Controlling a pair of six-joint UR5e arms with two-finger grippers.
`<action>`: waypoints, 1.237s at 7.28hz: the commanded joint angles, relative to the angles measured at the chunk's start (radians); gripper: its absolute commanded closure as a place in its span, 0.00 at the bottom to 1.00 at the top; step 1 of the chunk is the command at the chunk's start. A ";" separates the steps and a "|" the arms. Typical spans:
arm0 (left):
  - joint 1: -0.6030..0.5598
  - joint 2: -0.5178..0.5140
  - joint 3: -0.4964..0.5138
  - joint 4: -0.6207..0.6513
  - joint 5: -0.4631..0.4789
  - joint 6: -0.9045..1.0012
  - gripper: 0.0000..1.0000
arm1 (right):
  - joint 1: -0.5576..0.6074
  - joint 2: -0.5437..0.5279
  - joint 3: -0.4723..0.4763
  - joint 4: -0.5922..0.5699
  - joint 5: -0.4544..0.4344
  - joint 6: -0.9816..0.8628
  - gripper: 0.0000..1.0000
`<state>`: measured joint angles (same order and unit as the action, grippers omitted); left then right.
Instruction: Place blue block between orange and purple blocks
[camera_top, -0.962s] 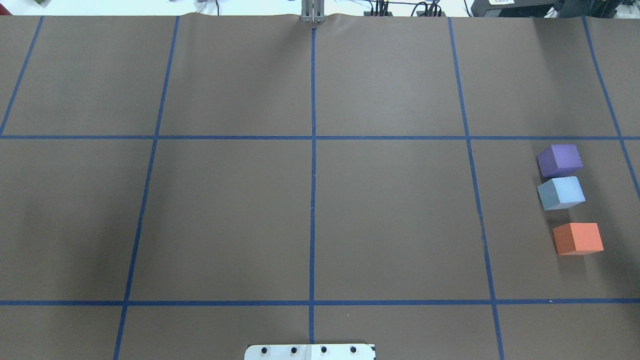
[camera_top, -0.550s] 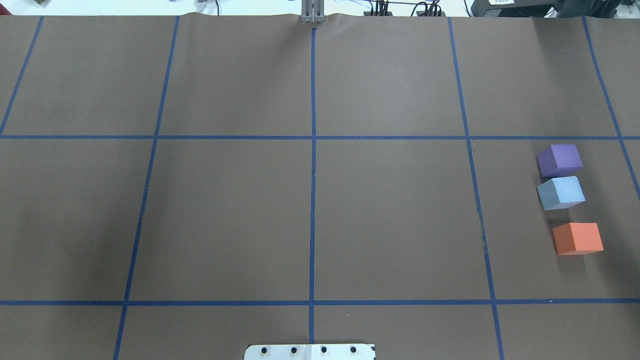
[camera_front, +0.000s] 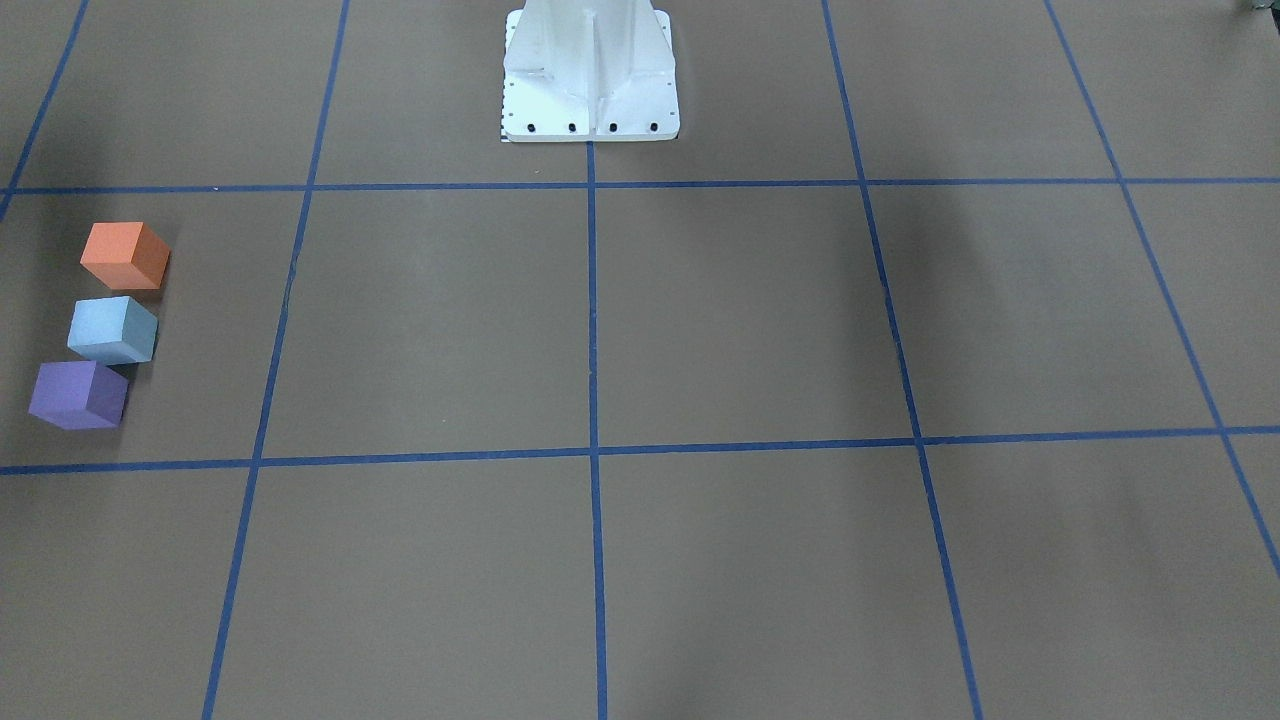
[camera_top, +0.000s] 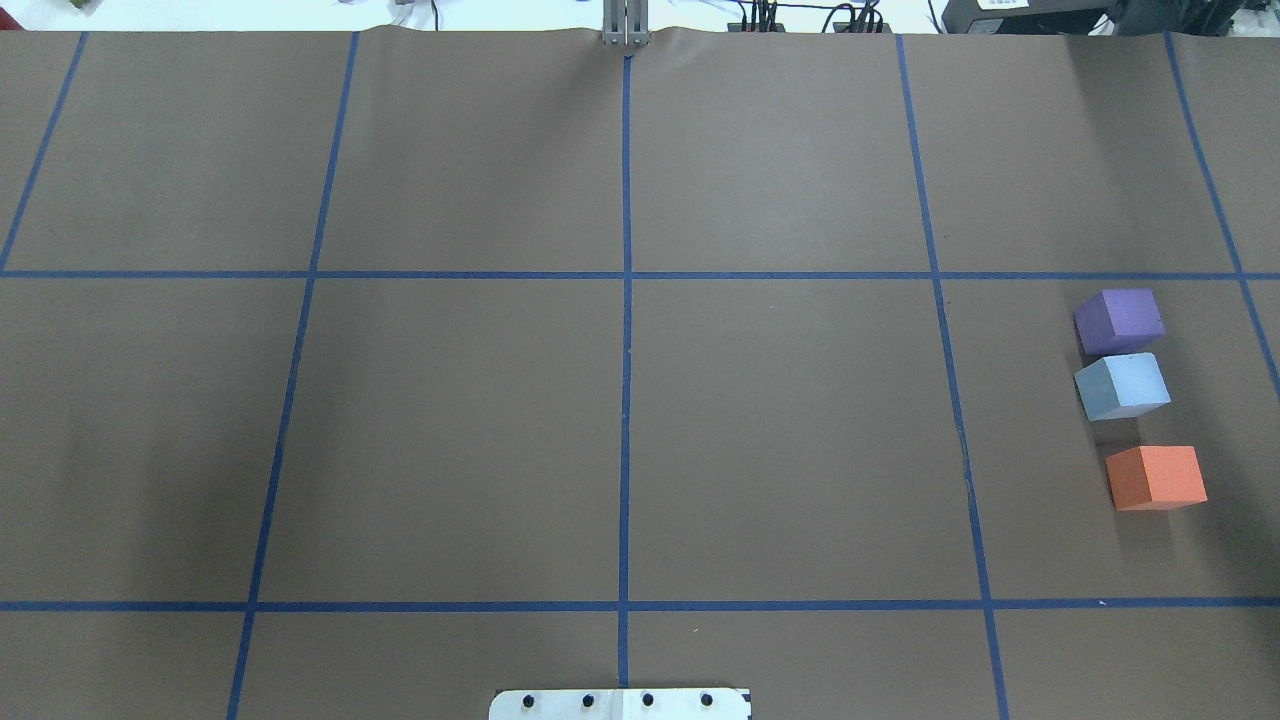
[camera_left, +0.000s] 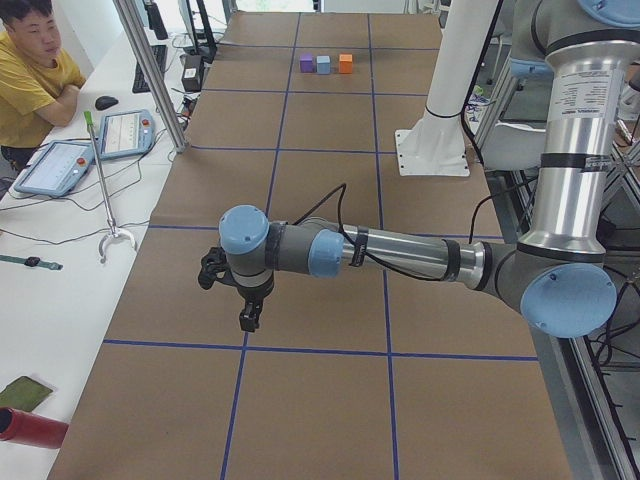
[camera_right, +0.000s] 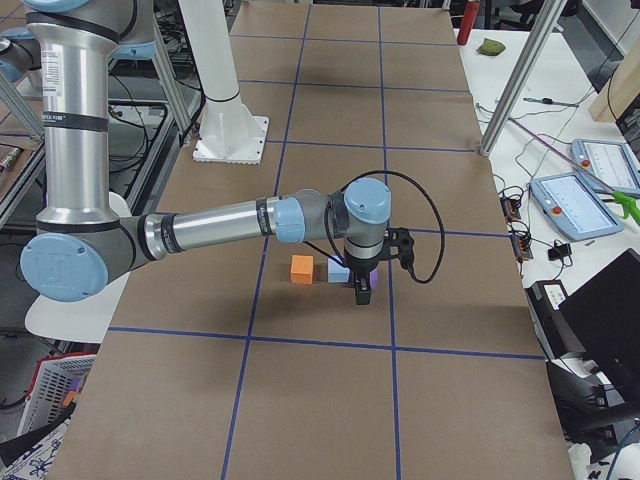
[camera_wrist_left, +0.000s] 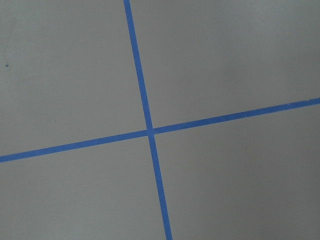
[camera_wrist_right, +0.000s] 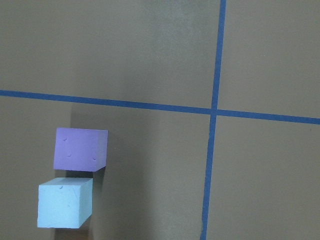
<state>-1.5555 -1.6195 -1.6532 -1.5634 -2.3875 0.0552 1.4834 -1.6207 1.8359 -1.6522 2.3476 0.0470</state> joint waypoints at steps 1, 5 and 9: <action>0.000 0.029 -0.008 -0.006 -0.004 0.000 0.00 | -0.018 0.001 -0.001 0.002 -0.039 0.001 0.00; -0.001 0.030 -0.016 -0.001 -0.061 -0.006 0.00 | -0.029 0.001 -0.001 0.003 -0.039 0.007 0.00; -0.001 0.098 -0.051 -0.004 -0.050 -0.003 0.00 | -0.049 -0.001 -0.006 0.003 -0.034 0.005 0.00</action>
<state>-1.5575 -1.5339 -1.6983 -1.5663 -2.4378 0.0491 1.4357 -1.6193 1.8341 -1.6490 2.3143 0.0555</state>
